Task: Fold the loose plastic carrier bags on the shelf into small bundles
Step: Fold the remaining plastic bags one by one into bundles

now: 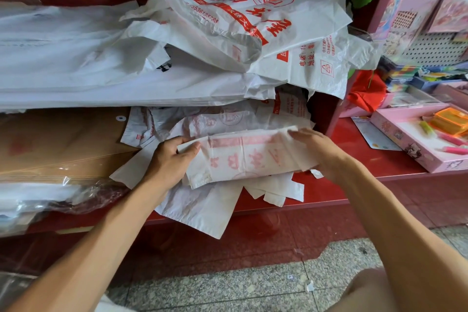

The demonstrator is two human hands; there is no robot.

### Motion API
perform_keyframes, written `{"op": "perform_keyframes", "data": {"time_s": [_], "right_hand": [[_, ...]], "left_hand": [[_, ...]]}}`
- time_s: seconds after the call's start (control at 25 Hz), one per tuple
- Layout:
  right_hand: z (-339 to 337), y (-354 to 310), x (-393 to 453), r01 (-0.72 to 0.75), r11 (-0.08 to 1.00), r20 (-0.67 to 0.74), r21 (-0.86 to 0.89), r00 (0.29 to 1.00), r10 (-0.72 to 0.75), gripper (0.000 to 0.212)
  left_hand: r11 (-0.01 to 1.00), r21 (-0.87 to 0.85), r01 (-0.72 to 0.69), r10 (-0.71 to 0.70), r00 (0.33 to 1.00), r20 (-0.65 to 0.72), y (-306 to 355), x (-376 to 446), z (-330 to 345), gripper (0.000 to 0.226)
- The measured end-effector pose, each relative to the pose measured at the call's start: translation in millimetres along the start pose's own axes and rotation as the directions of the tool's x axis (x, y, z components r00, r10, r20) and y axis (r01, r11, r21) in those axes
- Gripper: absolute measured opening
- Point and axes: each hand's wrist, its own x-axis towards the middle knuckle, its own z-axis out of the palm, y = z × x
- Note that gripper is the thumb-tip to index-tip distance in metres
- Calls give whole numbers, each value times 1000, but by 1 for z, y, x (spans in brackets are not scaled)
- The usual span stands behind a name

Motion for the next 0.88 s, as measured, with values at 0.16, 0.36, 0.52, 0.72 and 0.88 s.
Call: {"op": "perform_keyframes", "data": {"time_s": [0.16, 0.36, 0.52, 0.72, 0.88], "right_hand": [[4, 6, -2, -130, 987, 93, -96, 986, 139, 41], [13, 6, 7, 101, 943, -73, 317, 994, -82, 56], [15, 8, 10, 122, 938, -15, 323, 992, -123, 62], [20, 16, 12, 117, 958, 69, 262, 988, -140, 71], [23, 16, 11, 371, 927, 4, -62, 929, -371, 60]], "left_hand": [[975, -144, 169, -182, 980, -80, -6, 2, -1, 7], [956, -129, 263, -263, 965, 14, -4, -6, 3, 20], [987, 6, 161, -155, 936, 315, 2, -23, 18, 23], [983, 171, 62, -122, 924, 364, 0, -28, 28, 15], [996, 23, 84, -86, 986, 145, 1, -23, 30, 16]]}}
